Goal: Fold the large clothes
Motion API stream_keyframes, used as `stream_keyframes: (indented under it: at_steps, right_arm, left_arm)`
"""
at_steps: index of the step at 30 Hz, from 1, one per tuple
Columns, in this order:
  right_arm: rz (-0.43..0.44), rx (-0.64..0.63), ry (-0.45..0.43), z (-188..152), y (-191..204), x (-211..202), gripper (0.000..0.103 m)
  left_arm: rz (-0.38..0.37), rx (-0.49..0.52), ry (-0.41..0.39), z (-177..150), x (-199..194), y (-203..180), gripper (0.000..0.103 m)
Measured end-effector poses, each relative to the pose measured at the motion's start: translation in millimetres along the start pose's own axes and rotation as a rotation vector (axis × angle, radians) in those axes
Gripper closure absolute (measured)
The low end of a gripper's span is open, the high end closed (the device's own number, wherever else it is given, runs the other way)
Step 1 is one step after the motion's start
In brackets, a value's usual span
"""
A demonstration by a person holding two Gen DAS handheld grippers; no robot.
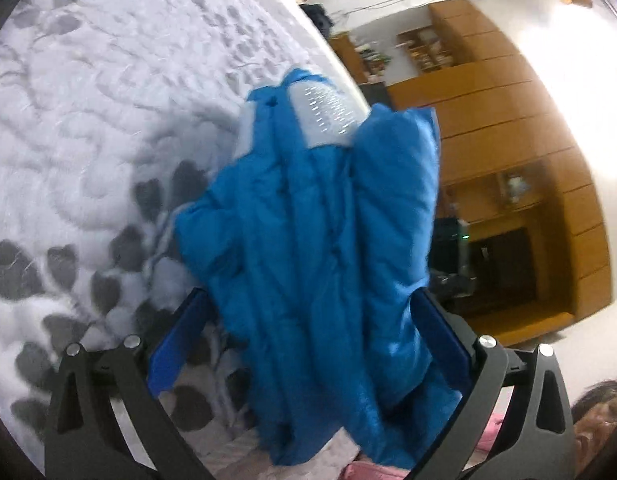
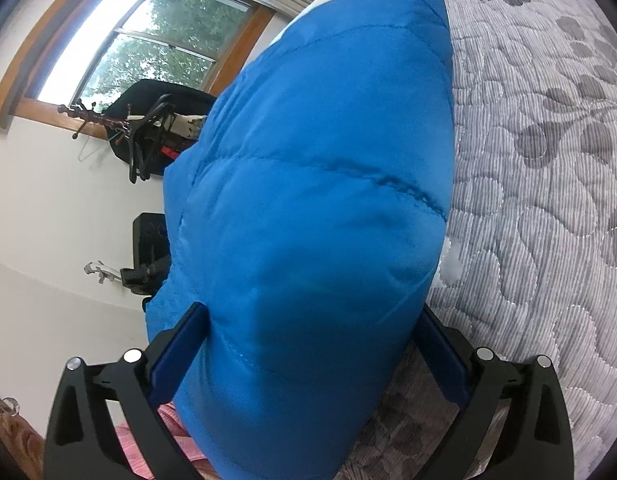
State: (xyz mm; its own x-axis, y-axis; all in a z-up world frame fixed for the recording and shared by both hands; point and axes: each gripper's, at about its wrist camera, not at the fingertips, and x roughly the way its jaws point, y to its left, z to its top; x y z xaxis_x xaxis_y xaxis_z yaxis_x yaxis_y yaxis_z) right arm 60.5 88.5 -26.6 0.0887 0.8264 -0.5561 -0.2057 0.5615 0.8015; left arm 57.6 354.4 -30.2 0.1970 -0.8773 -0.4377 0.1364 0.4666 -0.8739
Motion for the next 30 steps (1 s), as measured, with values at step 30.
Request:
stream_keyframes:
  at_steps: [30]
  right_arm:
    - [0.01,-0.094,-0.045,-7,18,-1,0.036]
  left_arm:
    - [-0.047,0.058,-0.052,-17,61,-33,0.026]
